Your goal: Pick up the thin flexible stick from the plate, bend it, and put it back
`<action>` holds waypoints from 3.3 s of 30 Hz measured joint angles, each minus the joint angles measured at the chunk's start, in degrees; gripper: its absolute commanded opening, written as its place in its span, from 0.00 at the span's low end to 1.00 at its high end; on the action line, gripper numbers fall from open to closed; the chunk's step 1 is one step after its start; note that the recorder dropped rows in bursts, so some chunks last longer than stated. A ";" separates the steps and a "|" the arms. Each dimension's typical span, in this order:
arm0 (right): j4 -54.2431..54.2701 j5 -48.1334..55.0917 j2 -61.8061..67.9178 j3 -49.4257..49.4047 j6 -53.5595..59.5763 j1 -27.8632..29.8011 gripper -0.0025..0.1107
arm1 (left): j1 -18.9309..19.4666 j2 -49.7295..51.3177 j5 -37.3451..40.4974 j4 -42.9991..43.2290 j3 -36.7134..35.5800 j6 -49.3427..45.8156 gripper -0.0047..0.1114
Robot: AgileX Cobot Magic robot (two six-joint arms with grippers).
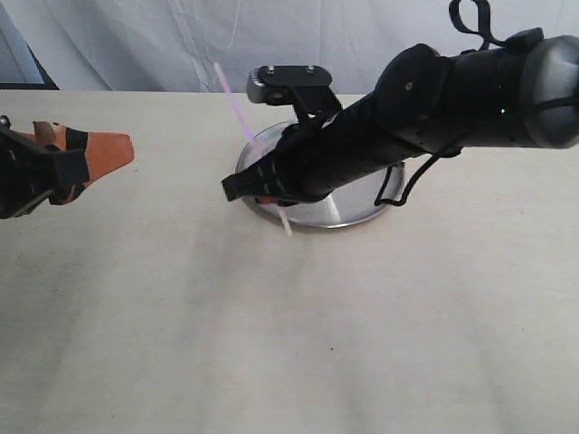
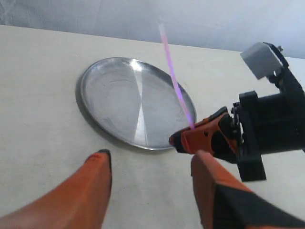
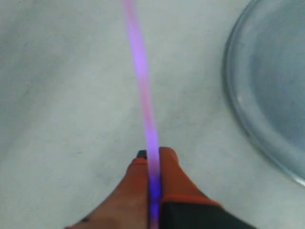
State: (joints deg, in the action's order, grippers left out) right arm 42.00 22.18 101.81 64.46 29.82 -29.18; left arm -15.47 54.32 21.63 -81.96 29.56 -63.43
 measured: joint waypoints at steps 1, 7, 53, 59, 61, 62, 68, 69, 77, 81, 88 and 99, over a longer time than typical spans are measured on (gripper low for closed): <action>-0.08 -0.41 0.00 0.00 -0.51 1.55 0.01 | 0.00 0.00 0.00 0.00 0.00 0.00 0.48; -3.03 0.37 1.46 0.00 -1.52 10.55 0.01 | 0.00 0.00 -0.69 -0.13 0.00 0.00 0.48; -19.01 6.28 -4.05 9.26 -16.79 16.15 0.01 | 0.00 0.00 -1.48 -0.56 0.00 0.35 0.16; -39.49 2.28 -16.41 -0.36 -35.09 16.15 0.01 | 0.00 0.00 -1.89 -0.56 0.00 0.35 0.16; -42.99 1.13 -21.47 -4.09 -39.07 16.15 0.01 | 0.00 0.00 -1.89 -0.56 0.00 0.35 0.16; -43.87 0.80 -23.56 -5.73 -39.82 16.15 0.01 | 0.00 0.00 -2.01 -0.56 0.00 0.35 0.16; -44.44 0.45 -36.88 -11.31 -41.45 16.15 0.01 | 0.00 0.00 -2.01 -0.56 0.00 0.35 0.16; -43.89 1.32 -38.77 -11.74 -41.61 16.15 0.01 | 0.00 0.00 -2.01 -0.56 0.00 0.35 0.16; -37.42 15.50 -47.19 -11.99 -41.60 16.15 0.01 | 0.00 0.00 -2.01 -0.56 0.00 0.35 0.16; -37.06 16.50 -48.50 -11.99 -41.60 16.15 0.01 | 0.00 0.00 -2.01 -0.56 0.00 0.35 0.16; -44.44 20.16 -51.76 -14.46 -40.13 16.15 0.01 | 0.00 -0.10 -2.01 -0.56 0.00 0.35 0.16; -48.83 -9.11 -77.45 -44.94 -40.93 17.48 0.01 | 0.00 -0.10 -2.01 0.50 0.00 0.35 0.16</action>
State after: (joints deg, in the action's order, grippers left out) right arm -6.82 13.07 24.36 19.52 -11.11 -11.69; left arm -15.47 54.23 19.63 -81.47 29.56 -63.08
